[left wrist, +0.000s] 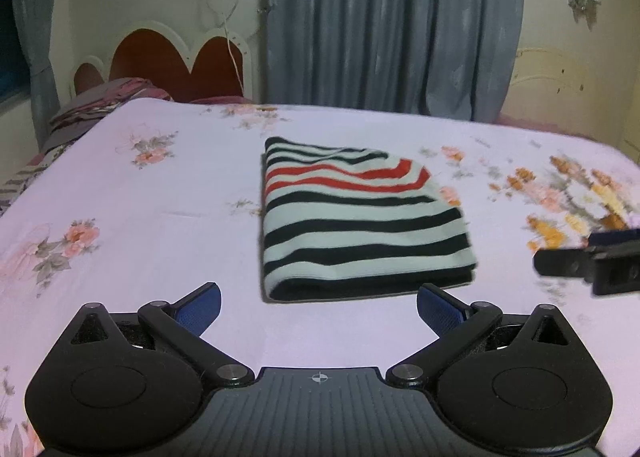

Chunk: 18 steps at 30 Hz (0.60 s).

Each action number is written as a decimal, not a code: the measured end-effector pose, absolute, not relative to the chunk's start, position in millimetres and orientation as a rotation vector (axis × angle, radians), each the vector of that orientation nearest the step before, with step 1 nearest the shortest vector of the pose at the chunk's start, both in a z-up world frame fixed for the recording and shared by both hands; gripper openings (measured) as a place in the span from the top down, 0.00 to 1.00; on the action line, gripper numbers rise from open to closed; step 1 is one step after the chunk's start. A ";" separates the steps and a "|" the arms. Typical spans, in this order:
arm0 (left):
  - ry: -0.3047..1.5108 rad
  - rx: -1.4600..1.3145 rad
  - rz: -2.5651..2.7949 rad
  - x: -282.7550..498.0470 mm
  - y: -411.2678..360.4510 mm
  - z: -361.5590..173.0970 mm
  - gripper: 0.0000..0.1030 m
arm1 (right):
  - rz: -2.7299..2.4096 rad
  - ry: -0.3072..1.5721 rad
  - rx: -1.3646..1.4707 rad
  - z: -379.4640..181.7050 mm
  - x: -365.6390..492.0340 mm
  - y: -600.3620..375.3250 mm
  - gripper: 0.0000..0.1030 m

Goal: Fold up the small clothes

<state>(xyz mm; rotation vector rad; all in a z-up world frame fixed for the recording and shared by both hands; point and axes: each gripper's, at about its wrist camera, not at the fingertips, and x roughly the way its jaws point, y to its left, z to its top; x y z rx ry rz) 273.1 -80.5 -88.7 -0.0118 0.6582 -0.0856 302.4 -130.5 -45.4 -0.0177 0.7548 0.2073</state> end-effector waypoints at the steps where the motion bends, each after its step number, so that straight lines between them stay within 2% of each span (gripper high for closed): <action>1: 0.647 -0.018 -0.082 265.3 -82.3 -83.6 0.00 | 0.205 0.754 -0.015 -42.5 296.5 -131.7 0.01; 18: 0.524 -0.019 -0.068 134.4 -104.4 -5.0 0.00 | 0.194 0.626 -0.008 20.5 176.4 -160.2 0.01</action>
